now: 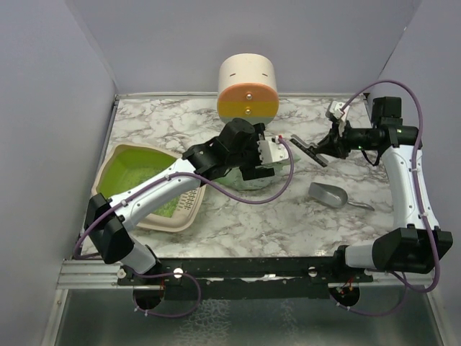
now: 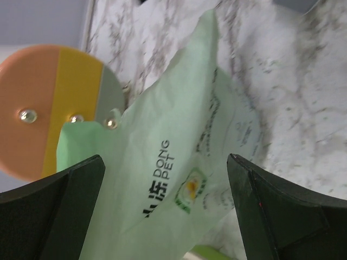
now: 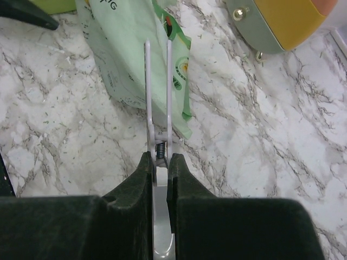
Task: Fill the litter box with clean litter
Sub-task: Pick up the clamp at the center of the board, then clamp the cat litter bag at the center of the board.
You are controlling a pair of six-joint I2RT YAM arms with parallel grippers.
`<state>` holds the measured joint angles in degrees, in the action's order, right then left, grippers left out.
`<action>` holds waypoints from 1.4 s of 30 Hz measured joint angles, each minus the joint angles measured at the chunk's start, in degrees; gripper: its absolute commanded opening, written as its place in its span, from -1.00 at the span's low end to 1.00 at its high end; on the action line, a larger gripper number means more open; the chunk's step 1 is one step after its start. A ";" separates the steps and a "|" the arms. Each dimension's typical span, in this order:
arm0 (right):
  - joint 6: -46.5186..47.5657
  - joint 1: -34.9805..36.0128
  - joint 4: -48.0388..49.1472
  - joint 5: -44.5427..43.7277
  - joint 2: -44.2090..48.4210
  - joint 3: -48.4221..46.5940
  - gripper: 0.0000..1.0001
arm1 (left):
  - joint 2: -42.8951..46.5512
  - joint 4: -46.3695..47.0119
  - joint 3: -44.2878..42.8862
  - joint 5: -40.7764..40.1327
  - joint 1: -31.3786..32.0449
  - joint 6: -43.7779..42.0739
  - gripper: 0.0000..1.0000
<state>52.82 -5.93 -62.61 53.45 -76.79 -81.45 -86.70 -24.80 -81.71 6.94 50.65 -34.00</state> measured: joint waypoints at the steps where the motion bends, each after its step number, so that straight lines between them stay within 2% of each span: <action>1: 0.02 0.00 0.04 0.00 0.00 0.02 -0.99 | -0.04 0.37 0.46 -2.12 -0.02 -1.31 0.98; 5: 0.68 0.00 0.09 0.04 0.00 0.92 -0.99 | -0.15 1.49 1.55 -8.61 -0.11 -6.29 0.98; 17: 4.68 0.00 -1.31 1.33 -0.02 1.57 -0.99 | -4.61 2.78 3.13 -9.99 0.11 -9.11 0.98; 23: 9.77 0.00 -4.15 1.49 -1.20 0.13 -0.99 | -6.56 2.49 3.41 -10.01 0.46 -10.12 0.96; 31: 19.89 0.02 -5.75 3.04 -4.20 0.04 -0.99 | -9.16 0.39 1.66 -9.97 0.48 -10.29 0.41; 37: 25.00 1.79 -6.38 3.39 -8.55 -0.39 -0.98 | -12.68 -2.19 -3.65 -9.51 0.48 -9.53 -0.37; 41: 25.18 4.74 -4.42 2.93 -9.14 0.92 -0.99 | -14.27 -5.60 -6.27 -7.67 0.46 -8.81 -1.00; 42: 24.94 5.46 -3.50 2.69 -9.09 1.46 -0.98 | -14.64 -6.54 -7.04 -7.13 0.46 -8.68 -1.00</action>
<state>77.76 -0.47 -66.11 56.14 -85.89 -79.99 -101.34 -31.33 -88.75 -0.19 51.11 -42.68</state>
